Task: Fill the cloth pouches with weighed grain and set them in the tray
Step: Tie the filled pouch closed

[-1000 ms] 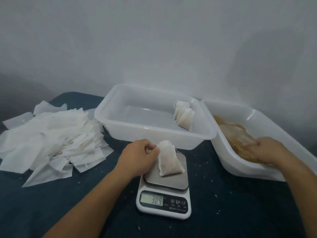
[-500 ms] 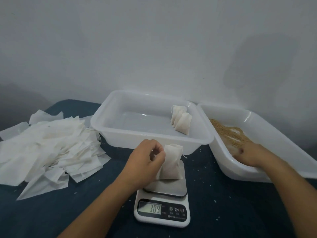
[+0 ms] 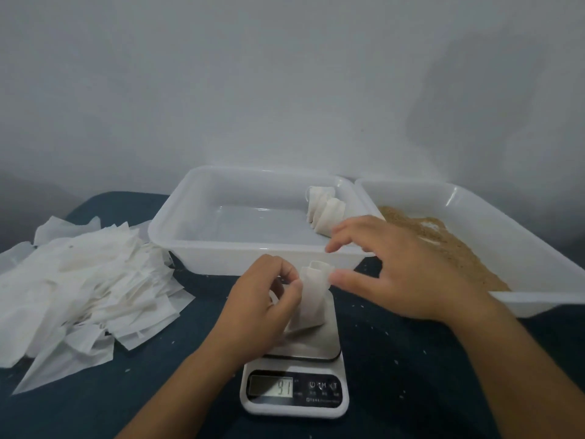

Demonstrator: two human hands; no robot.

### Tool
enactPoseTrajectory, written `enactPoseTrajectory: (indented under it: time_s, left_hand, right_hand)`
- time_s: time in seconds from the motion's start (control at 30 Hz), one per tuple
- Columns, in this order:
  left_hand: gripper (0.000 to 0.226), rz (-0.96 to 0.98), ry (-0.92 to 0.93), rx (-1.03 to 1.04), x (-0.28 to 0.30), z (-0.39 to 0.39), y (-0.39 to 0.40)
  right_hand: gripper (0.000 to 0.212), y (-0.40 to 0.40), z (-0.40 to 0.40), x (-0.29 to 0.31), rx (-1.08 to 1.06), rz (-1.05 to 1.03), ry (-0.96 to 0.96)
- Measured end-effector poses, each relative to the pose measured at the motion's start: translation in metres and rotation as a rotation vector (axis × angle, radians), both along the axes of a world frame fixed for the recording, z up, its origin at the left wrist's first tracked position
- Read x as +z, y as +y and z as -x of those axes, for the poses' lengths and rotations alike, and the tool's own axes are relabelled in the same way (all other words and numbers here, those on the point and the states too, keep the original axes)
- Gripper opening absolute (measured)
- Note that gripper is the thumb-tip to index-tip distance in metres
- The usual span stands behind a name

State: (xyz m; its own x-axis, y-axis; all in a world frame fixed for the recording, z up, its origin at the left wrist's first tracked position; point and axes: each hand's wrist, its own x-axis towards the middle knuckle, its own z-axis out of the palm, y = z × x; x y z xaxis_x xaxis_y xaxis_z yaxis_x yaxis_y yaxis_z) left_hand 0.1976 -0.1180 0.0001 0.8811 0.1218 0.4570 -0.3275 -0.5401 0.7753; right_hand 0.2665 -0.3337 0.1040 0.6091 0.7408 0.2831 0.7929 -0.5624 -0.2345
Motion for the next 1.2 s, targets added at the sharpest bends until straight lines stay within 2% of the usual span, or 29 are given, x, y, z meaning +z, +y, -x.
enactPoseTrajectory:
  time_s: [0.07, 0.17, 0.23, 0.3, 0.4, 0.5, 0.63, 0.73, 0.93, 1.03, 1.2]
  left_hand:
    - [0.008, 0.011, 0.008, -0.004, -0.001, 0.002, 0.001]
    - [0.011, 0.047, 0.021, -0.021, 0.002, 0.002, -0.001]
    - [0.015, 0.147, 0.057, -0.063, 0.005, 0.002, -0.001]
    - [0.020, 0.319, 0.112, -0.148, 0.008, 0.001, 0.000]
    - [0.046, 0.594, 0.246, -0.292, 0.012, -0.003, 0.001]
    - [0.069, 0.714, 0.365, -0.395, 0.022, -0.014, -0.009]
    - [0.046, 0.814, 0.398, -0.402, 0.042, -0.038, -0.036]
    - [0.027, 0.837, 0.370, -0.369, 0.056, -0.060, -0.053]
    - [0.025, 0.791, 0.395, -0.394, 0.077, -0.107, -0.065]
    - [0.022, 0.675, 0.391, -0.371, 0.086, -0.120, -0.074]
    - [0.040, 0.409, 0.340, -0.264, 0.093, -0.136, -0.098]
  right_hand:
    - [0.033, 0.011, -0.006, -0.010, 0.021, 0.109, 0.057]
    - [0.032, 0.023, -0.014, -0.019, 0.048, 0.135, 0.101]
    - [0.031, 0.026, -0.018, -0.020, 0.059, 0.116, 0.151]
    - [0.023, 0.026, -0.021, -0.016, 0.055, 0.050, 0.206]
    - [0.017, 0.019, -0.027, -0.003, 0.012, -0.074, 0.207]
    - [0.015, 0.009, -0.036, 0.013, -0.013, -0.256, 0.286]
    - [0.012, -0.006, -0.048, 0.021, -0.039, -0.545, 0.394]
    - [0.016, -0.027, -0.061, 0.022, -0.098, -0.634, 0.413]
    - [0.017, -0.069, -0.089, 0.017, -0.208, -0.660, 0.501]
    - [0.019, -0.080, -0.099, 0.011, -0.245, -0.694, 0.548]
    - [0.017, -0.093, -0.112, 0.000, -0.289, -0.780, 0.622]
